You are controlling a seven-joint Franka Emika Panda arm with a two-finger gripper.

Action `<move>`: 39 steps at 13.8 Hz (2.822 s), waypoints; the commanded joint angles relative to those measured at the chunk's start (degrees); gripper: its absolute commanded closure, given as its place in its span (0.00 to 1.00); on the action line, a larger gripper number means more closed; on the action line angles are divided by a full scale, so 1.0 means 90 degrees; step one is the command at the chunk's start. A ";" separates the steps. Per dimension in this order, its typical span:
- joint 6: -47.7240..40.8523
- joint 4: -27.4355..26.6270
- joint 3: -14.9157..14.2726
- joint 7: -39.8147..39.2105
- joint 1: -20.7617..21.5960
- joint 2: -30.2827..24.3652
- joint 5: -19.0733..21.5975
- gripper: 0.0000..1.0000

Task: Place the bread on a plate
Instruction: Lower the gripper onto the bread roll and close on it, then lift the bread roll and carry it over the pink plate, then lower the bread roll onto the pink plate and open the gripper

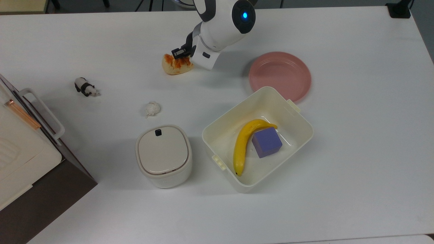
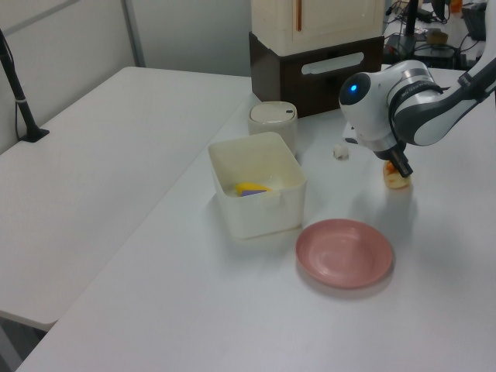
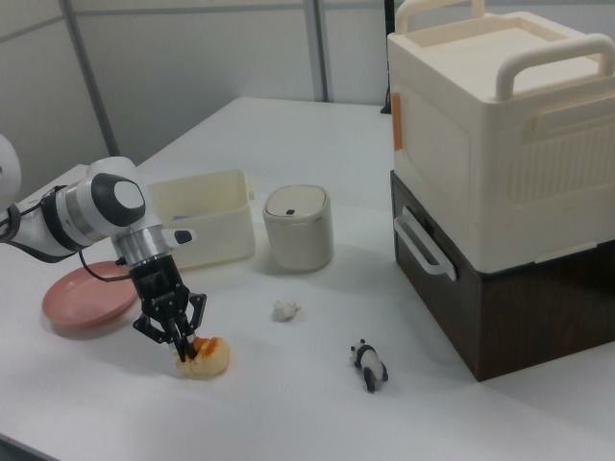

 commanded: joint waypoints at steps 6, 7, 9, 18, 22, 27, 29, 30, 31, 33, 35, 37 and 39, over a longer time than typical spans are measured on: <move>-0.0548 0.0863 0.0293 -0.0639 0.0067 -0.0343 0.0078 1.00; -0.0744 0.1049 0.0391 -0.0786 0.0067 -0.0421 0.0282 1.00; -0.1154 0.1497 0.0596 -0.1040 0.0097 -0.0568 0.0770 1.00; -0.1274 0.2456 0.1202 0.1026 0.0730 -0.0316 0.1622 1.00; -0.0854 0.2622 0.1280 0.2277 0.1209 0.0532 0.1428 1.00; -0.0756 0.3297 0.1290 0.3070 0.1317 0.1726 0.0695 1.00; -0.0726 0.3287 0.1309 0.3070 0.1327 0.1775 0.0685 1.00; -0.0736 0.3287 0.1426 0.3070 0.1318 0.1814 0.0675 1.00; -0.0736 0.3277 0.1514 0.3070 0.1308 0.1814 0.0675 1.00; -0.0775 0.3267 0.1573 0.3070 0.1317 0.1805 0.0694 1.00; -0.0834 0.3267 0.1719 0.3080 0.1317 0.1795 0.0704 1.00; -0.0844 0.3248 0.1749 0.3090 0.1317 0.1804 0.0724 0.84; -0.0853 0.3199 0.1749 0.3148 0.1308 0.1814 0.0714 0.47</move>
